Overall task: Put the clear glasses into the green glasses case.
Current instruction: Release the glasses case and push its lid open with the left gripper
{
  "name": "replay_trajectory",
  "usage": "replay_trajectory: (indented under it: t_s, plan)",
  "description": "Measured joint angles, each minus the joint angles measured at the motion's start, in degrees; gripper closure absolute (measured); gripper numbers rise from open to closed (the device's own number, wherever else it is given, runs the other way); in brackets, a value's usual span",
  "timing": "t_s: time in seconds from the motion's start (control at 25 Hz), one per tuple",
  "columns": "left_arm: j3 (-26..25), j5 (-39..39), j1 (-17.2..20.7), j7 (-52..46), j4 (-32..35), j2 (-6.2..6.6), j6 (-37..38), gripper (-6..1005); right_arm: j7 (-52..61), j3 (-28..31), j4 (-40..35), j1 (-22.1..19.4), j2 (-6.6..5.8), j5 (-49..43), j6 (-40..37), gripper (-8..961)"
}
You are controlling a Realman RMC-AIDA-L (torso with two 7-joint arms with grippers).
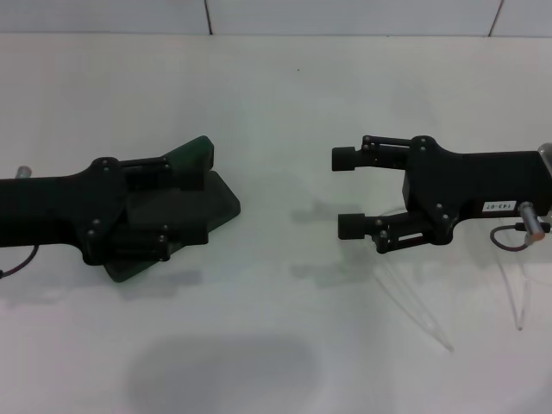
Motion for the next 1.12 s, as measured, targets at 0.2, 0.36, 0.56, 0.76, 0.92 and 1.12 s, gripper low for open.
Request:
replay_trajectory:
  t_s: [0.2,0.36,0.56,0.76,0.92,1.12]
  plan:
    - [-0.01,0.06,0.14,0.02,0.02,-0.15,-0.12,210,-0.03,0.0,0.0,-0.12,0.0,0.0,0.0,74]
    - [-0.01,0.07,0.3,0.02,0.04,-0.27,-0.15,211,-0.05,0.0,0.0,-0.25,0.04,0.0,0.0,75]
    - [-0.16,0.07,0.33,0.02,0.06,-0.34,-0.27,212,-0.31,0.0,0.02,-0.49,0.06,0.0,-0.01,76]
    - [-2.73,-0.54,0.33,0.11,0.15,-0.67,-1.0,213,-1.1,0.29,0.06,-0.89,0.07,0.16,0.43,76]
    - [-15.98,-0.86,0.56,-0.84,0.12,-3.07,-1.01,214,-2.92,3.46,0.23,-2.53,-0.12,0.0,4.63,77]
    - [-23.38,-0.26,0.67,-5.98,3.77,-3.57,-2.85,217,-7.26,16.46,0.19,-8.35,0.69,0.26,8.35,78]
